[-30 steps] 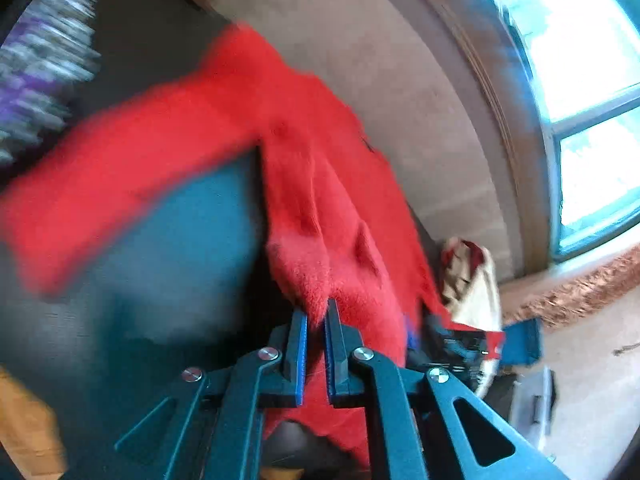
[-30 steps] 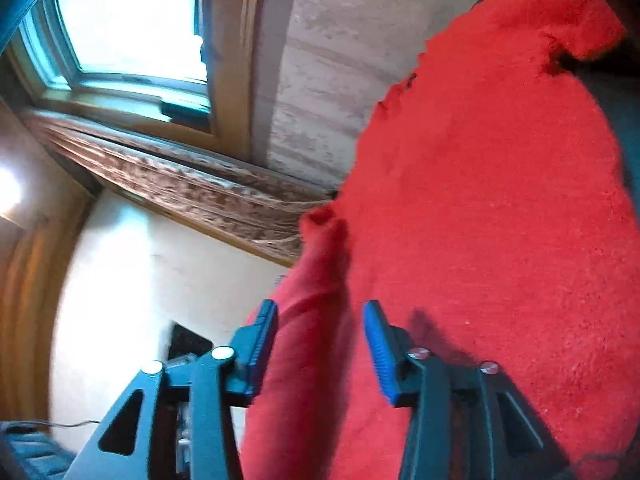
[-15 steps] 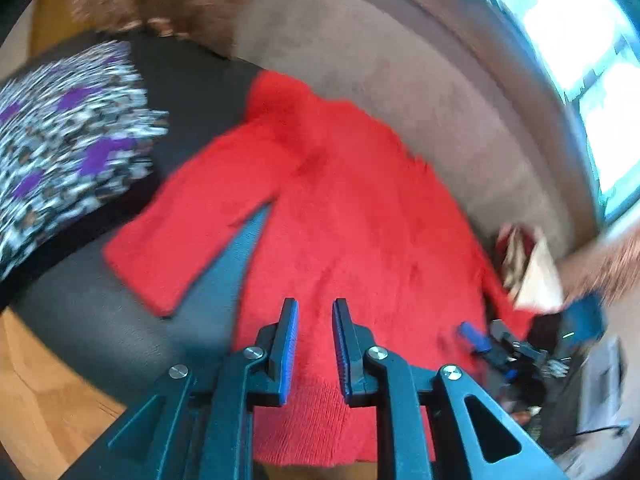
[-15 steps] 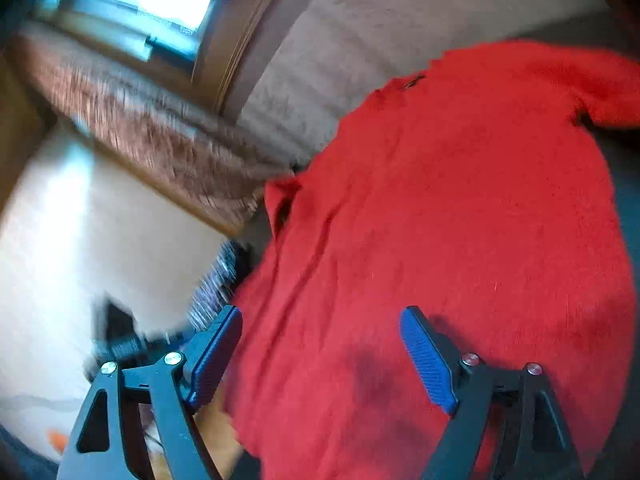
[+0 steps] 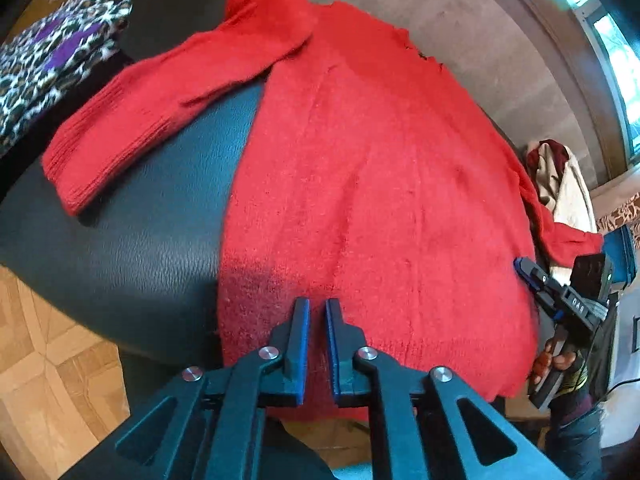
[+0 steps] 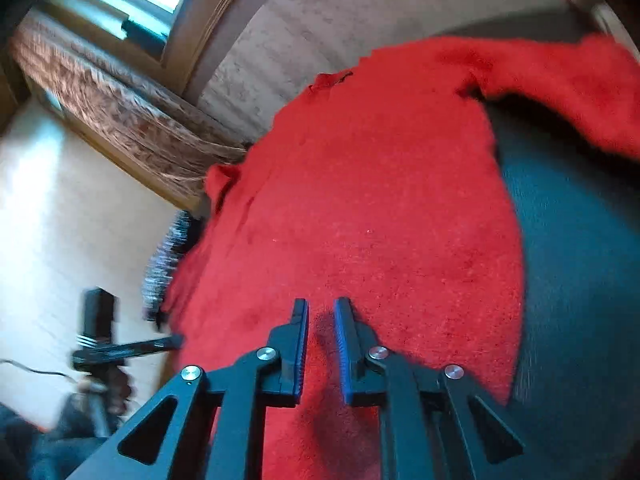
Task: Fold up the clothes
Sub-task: 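Smooth the red sweater flat with both grippers near the collar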
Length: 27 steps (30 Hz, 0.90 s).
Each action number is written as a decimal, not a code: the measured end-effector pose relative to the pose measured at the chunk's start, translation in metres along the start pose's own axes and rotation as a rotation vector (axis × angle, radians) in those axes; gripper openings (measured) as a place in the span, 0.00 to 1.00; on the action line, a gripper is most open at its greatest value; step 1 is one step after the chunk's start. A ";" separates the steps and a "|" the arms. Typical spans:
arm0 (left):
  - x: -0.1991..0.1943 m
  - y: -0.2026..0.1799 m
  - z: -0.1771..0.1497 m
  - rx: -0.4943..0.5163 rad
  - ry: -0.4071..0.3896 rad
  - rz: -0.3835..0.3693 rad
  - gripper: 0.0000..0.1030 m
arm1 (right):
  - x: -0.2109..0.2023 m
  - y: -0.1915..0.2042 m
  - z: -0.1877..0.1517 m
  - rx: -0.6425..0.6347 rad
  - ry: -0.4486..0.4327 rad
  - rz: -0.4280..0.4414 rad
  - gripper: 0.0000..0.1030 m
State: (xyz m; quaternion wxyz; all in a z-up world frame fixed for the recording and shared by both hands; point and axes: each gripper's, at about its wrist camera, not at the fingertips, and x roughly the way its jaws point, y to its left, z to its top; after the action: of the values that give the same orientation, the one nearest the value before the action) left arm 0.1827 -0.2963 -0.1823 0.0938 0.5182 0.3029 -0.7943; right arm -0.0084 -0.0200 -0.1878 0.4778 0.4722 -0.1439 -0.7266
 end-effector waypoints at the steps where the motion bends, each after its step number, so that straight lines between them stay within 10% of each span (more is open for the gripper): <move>1: -0.002 -0.002 0.003 -0.013 0.009 -0.003 0.08 | -0.003 -0.002 -0.001 0.007 0.000 0.017 0.14; 6: -0.022 -0.038 0.039 0.048 -0.133 -0.063 0.11 | -0.014 -0.008 -0.002 0.093 -0.034 0.036 0.23; 8: -0.020 -0.056 0.057 0.089 -0.166 -0.081 0.13 | -0.032 -0.012 0.001 0.131 -0.079 -0.004 0.30; 10: -0.004 -0.070 0.070 0.130 -0.172 -0.057 0.15 | -0.060 -0.016 0.005 0.145 -0.165 -0.092 0.60; 17: 0.038 -0.090 0.098 0.206 -0.196 0.010 0.15 | -0.152 -0.044 0.014 0.253 -0.372 -0.266 0.76; 27: 0.054 -0.084 0.166 0.251 -0.324 0.058 0.15 | 0.002 0.043 0.120 -0.114 -0.205 -0.211 0.82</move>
State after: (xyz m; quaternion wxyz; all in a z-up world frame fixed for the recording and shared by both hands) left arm -0.0077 -0.3161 -0.1509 0.0987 0.3997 0.1673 -0.8958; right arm -0.0830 -0.0727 -0.0993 0.4079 0.3799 -0.1002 -0.8242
